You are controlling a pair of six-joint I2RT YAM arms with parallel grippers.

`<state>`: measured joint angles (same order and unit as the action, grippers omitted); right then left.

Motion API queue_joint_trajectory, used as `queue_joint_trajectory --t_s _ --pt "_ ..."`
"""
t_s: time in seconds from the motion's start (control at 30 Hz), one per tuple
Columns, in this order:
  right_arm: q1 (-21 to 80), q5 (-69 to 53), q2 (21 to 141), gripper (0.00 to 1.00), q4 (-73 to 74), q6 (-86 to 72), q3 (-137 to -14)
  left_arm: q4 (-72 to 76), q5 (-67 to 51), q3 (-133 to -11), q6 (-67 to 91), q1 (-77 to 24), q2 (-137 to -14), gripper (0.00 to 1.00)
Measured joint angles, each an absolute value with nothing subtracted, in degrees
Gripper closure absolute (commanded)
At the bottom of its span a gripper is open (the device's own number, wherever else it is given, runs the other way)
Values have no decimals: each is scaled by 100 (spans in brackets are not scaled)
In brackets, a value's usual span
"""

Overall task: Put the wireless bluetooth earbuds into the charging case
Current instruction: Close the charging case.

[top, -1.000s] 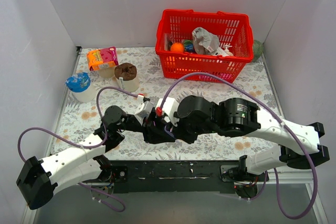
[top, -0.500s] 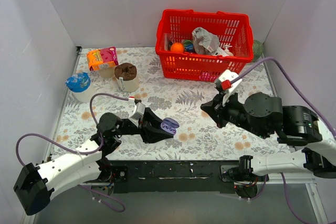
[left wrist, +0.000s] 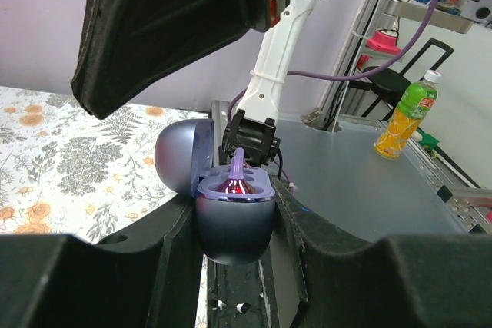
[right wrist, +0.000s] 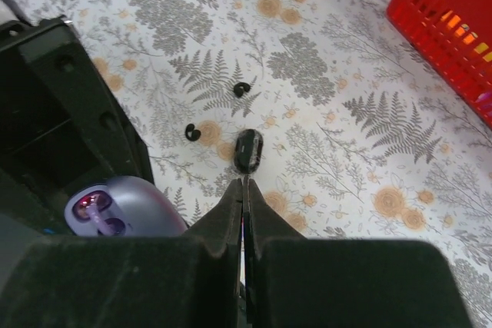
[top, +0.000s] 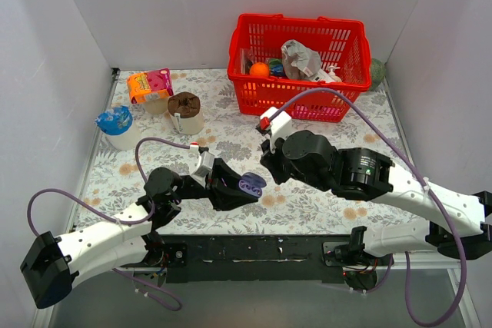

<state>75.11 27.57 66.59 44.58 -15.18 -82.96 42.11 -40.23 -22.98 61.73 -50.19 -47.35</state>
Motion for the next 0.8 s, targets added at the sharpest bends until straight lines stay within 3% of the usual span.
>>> queue_joint_trajectory --t_s 0.33,0.8 --pt "7511 1678 6584 97 4136 -1496 -8263 4224 -3957 -2298 6112 -5076 -4713 100" --pt "7474 1098 6589 97 4003 -1516 -8064 4198 -3809 -2298 6060 -5118 -4665 100"
